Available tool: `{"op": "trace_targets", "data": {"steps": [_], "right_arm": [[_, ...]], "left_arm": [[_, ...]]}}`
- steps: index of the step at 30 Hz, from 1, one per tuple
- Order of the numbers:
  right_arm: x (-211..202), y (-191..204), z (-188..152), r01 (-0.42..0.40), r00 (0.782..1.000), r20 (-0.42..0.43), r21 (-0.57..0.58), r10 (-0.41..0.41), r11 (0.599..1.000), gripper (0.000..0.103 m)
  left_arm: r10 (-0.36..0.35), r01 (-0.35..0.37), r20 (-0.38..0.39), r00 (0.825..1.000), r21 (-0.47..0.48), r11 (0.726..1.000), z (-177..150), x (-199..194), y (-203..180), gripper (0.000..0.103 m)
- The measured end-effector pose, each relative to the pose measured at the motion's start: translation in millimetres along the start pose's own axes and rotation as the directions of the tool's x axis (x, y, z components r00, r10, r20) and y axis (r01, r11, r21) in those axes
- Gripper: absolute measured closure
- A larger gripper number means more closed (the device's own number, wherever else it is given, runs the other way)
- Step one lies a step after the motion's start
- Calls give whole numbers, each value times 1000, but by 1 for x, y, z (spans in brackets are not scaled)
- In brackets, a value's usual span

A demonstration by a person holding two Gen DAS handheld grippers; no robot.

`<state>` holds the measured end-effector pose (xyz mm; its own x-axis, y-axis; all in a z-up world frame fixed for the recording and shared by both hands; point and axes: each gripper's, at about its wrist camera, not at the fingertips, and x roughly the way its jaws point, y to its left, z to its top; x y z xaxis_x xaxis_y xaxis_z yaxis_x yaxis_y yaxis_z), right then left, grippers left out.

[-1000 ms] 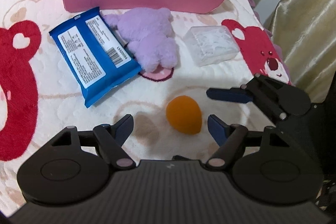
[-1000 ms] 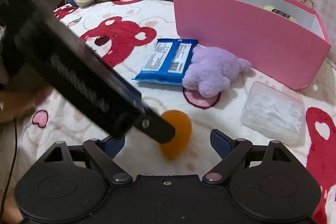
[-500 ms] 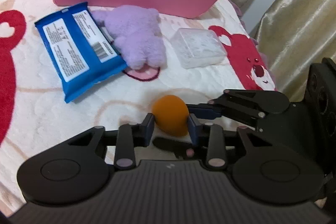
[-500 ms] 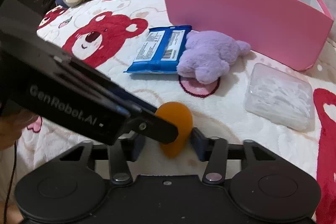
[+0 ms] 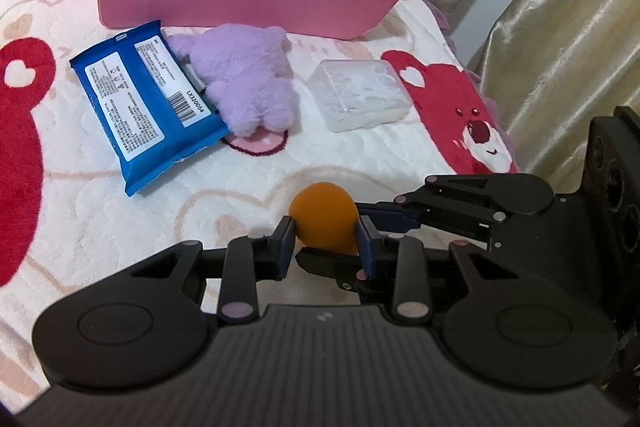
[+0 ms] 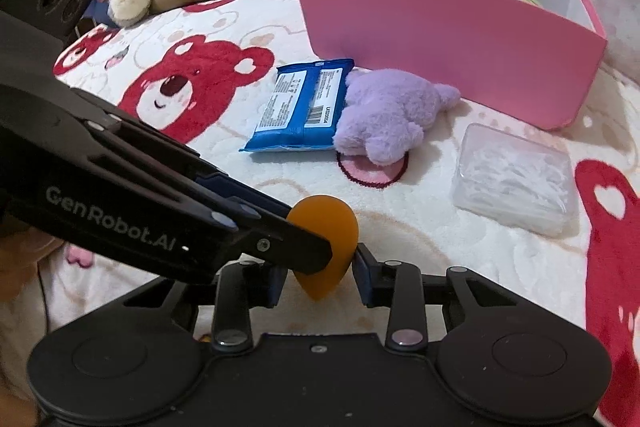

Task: Organize objects
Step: 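Lift the orange sponge with the left tool and carry it into the pink box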

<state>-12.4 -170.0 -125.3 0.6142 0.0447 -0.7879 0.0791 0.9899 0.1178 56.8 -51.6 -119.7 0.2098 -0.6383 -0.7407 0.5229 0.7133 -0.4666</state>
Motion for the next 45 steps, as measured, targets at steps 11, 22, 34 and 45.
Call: {"op": "trace_targets", "data": {"steps": [11, 22, 34, 45], "right_arm": [[-24, 9, 0, -26, 999, -20, 66, 28, 997, 63], [-64, 18, 34, -35, 999, -5, 66, 35, 997, 63], [-95, 12, 97, -26, 999, 34, 47, 25, 999, 63], [-93, -12, 158, 36, 997, 62, 14, -36, 999, 63]], "left_arm": [[3, 0, -104, 995, 35, 999, 10, -19, -18, 71], [-4, 10, -105, 994, 55, 998, 37, -66, -38, 71], [19, -13, -52, 998, 117, 993, 97, -107, -57, 72], [40, -43, 24, 999, 112, 993, 156, -108, -55, 72]]}}
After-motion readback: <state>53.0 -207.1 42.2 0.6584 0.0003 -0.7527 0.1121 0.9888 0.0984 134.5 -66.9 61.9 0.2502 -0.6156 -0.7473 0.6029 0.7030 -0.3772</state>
